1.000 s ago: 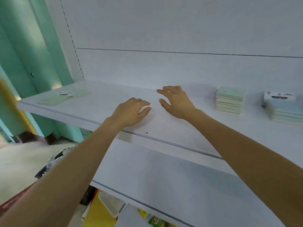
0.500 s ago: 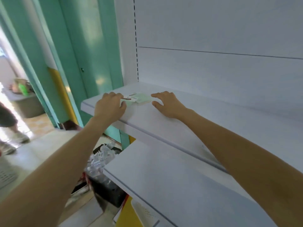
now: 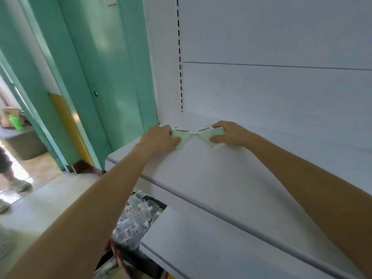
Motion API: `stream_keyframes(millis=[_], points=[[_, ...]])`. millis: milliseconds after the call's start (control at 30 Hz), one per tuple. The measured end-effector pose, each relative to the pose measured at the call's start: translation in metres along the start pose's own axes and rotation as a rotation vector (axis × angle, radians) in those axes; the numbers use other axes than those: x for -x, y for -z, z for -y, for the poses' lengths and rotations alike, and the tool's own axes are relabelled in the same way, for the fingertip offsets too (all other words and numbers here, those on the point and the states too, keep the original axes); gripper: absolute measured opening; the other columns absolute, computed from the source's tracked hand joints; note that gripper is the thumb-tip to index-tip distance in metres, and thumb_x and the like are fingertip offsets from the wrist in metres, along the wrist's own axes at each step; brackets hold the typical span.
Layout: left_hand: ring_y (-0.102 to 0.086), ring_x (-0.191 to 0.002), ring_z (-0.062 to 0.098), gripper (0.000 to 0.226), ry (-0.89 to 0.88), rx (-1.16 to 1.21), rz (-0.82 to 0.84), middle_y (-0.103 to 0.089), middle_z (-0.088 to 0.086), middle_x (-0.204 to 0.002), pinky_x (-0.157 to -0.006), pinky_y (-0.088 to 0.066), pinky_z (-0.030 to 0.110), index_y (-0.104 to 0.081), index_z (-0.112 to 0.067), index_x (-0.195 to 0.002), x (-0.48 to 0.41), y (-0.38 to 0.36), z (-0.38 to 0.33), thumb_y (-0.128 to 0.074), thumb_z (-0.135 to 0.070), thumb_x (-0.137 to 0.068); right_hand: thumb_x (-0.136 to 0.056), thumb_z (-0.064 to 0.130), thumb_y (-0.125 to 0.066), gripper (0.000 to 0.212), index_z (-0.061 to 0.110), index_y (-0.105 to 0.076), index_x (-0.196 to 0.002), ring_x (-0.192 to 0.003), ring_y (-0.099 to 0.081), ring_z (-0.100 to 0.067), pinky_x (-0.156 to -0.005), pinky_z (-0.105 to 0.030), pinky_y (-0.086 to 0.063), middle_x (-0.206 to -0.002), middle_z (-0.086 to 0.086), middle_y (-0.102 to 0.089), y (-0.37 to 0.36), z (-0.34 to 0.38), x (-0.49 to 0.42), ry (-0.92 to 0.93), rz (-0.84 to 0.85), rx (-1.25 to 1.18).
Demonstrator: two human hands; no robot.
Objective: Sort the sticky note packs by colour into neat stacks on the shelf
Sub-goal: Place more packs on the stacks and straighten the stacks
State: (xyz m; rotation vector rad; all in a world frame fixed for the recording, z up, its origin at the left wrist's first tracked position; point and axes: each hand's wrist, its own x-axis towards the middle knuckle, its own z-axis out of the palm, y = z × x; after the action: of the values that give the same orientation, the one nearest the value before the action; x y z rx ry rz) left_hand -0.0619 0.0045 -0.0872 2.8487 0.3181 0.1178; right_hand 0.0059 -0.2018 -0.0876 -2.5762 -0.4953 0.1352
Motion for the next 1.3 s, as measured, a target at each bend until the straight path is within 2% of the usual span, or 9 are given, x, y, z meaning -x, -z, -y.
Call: stream_keyframes(millis=[200,367,433,600,700,800,967,1100,1300], points=[[-0.045,-0.084,0.019,0.043,-0.058,0.417,0.035,-0.035,0.01,-0.118,-0.079,-0.033,0.02,-0.052,-0.016,-0.121,-0.031,-0.001,-0.028,-0.065,-0.021,-0.081,-0.081,0.015,-0.065,0.051,0.018,-0.049,-0.129,-0.124,-0.04,-0.026,-0.098,-0.022,-0.035,-0.137,-0.015,-0.023,0.006,-0.012,0.02,-0.15,-0.276,-0.241],[-0.048,-0.123,0.031,0.043,-0.026,0.79,0.1,-0.048,0.016,-0.135,-0.101,-0.044,0.035,-0.055,-0.011,-0.123,-0.038,-0.003,-0.04,-0.038,0.002,-0.085,-0.084,0.002,-0.047,0.041,0.016,-0.057,-0.121,-0.093,-0.047,-0.022,-0.065,-0.022,-0.04,-0.133,-0.016,-0.045,0.008,-0.023,0.034,-0.275,-0.433,-0.399],[-0.051,-0.119,0.031,0.046,-0.05,0.862,0.105,-0.051,0.018,-0.132,-0.098,-0.045,0.035,-0.053,-0.007,-0.126,-0.036,-0.002,-0.045,-0.034,0.005,-0.086,-0.083,-0.002,-0.047,0.043,0.014,-0.057,-0.122,-0.094,-0.046,-0.02,-0.069,-0.024,-0.04,-0.132,-0.016,-0.049,0.012,-0.025,0.048,-0.306,-0.477,-0.391],[-0.05,-0.082,0.017,0.048,-0.178,0.962,0.156,-0.045,0.006,-0.105,-0.062,-0.044,0.025,-0.05,-0.009,-0.13,-0.027,-0.007,-0.067,-0.042,0.007,-0.085,-0.08,-0.004,-0.05,0.05,0.016,-0.054,-0.126,-0.104,-0.052,-0.028,-0.077,-0.027,-0.042,-0.136,-0.011,-0.045,0.018,-0.032,0.092,-0.35,-0.555,-0.33],[-0.046,-0.067,0.006,0.048,-0.243,1.017,0.205,-0.046,-0.001,-0.088,-0.058,-0.042,0.021,-0.05,-0.01,-0.128,-0.013,-0.013,-0.091,-0.044,0.007,-0.084,-0.08,-0.006,-0.048,0.051,0.018,-0.053,-0.125,-0.092,-0.05,-0.023,-0.076,-0.032,-0.047,-0.137,-0.007,-0.046,0.025,-0.043,0.125,-0.411,-0.656,-0.41],[-0.048,-0.067,0.007,0.049,-0.313,1.049,0.267,-0.046,-0.002,-0.081,-0.058,-0.043,0.021,-0.048,-0.01,-0.129,0.004,-0.02,-0.123,-0.046,0.008,-0.084,-0.082,-0.007,-0.046,0.051,0.016,-0.052,-0.127,-0.106,-0.05,-0.026,-0.083,-0.034,-0.049,-0.135,-0.007,-0.046,0.037,-0.053,0.167,-0.463,-0.746,-0.402],[-0.052,-0.078,0.018,0.05,-0.441,1.07,0.3,-0.048,0.004,-0.091,-0.064,-0.048,0.026,-0.048,-0.011,-0.129,0.051,-0.029,-0.194,-0.048,0.007,-0.083,-0.083,-0.009,-0.043,0.05,0.013,-0.052,-0.127,-0.098,-0.046,-0.018,-0.093,-0.041,-0.046,-0.127,-0.005,-0.047,0.067,-0.085,0.247,-0.548,-0.886,-0.394],[-0.052,-0.091,0.023,0.052,-0.546,1.07,0.318,-0.049,0.007,-0.102,-0.093,-0.05,0.042,-0.047,-0.014,-0.132,0.105,-0.047,-0.267,-0.049,0.005,-0.083,-0.083,-0.01,-0.044,0.049,0.011,-0.053,-0.126,-0.102,-0.044,-0.015,-0.101,-0.043,-0.045,-0.135,-0.011,-0.048,0.091,-0.124,0.315,-0.585,-0.982,-0.4],[-0.056,-0.11,0.029,0.055,-0.585,1.101,0.336,-0.053,0.015,-0.123,-0.1,-0.047,0.045,-0.044,-0.015,-0.135,0.187,-0.074,-0.378,-0.05,0.003,-0.084,-0.084,-0.009,-0.044,0.049,0.013,-0.052,-0.127,-0.099,-0.047,-0.019,-0.098,-0.043,-0.044,-0.134,-0.011,-0.049,0.128,-0.199,0.421,-0.646,-1.006,-0.381]])
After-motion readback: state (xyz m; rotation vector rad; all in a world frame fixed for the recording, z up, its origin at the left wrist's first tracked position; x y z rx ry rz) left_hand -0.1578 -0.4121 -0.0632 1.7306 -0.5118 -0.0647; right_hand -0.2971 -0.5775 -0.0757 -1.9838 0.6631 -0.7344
